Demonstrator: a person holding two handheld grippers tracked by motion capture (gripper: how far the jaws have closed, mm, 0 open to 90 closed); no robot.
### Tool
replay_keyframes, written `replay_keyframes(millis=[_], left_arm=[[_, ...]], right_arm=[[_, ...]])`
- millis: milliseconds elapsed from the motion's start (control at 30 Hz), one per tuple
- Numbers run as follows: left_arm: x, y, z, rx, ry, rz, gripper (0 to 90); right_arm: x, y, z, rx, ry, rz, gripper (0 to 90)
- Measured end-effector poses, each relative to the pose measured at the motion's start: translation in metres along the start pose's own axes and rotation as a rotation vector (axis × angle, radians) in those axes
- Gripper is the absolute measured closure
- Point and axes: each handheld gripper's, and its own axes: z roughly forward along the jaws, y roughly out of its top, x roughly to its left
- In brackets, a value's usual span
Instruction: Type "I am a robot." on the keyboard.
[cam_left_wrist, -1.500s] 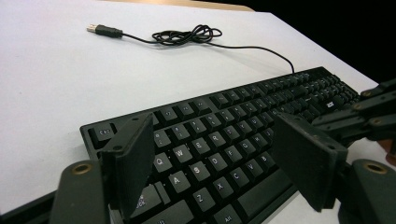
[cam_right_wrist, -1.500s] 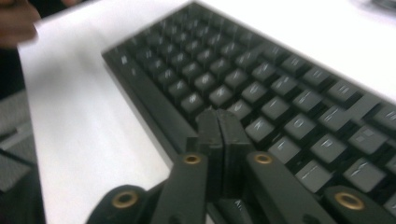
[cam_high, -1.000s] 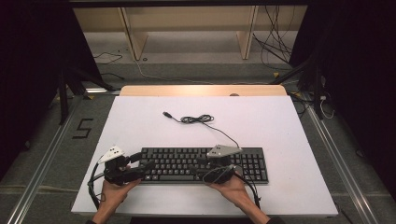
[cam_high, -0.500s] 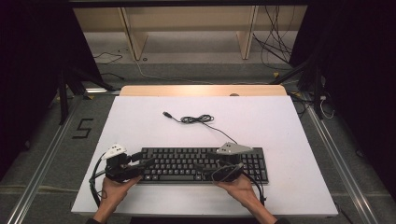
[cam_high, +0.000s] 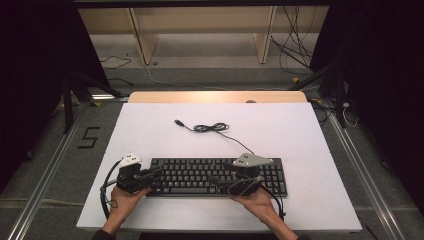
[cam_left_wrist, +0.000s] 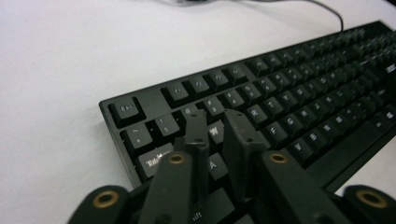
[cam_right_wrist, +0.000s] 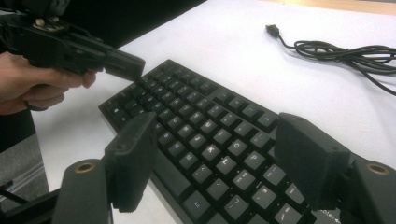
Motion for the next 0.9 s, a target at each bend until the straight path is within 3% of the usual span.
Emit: replay_keyframes(millis=[233, 600, 900], left_arm=[[0.000, -0.003, 0.005, 0.045, -0.006, 0.023, 88.2], [-0.002, -0.005, 0.014, 0.089, 0.000, 0.046, 89.0], [-0.003, -0.004, 0.012, 0.081, 0.000, 0.054, 88.7]], right_arm=[[0.000, 0.000, 0.000, -0.001, -0.001, -0.004, 30.7], [0.001, 0.001, -0.001, -0.009, -0.002, -0.012, 30.1], [0.003, 0.002, -0.001, -0.010, -0.003, -0.015, 30.1]])
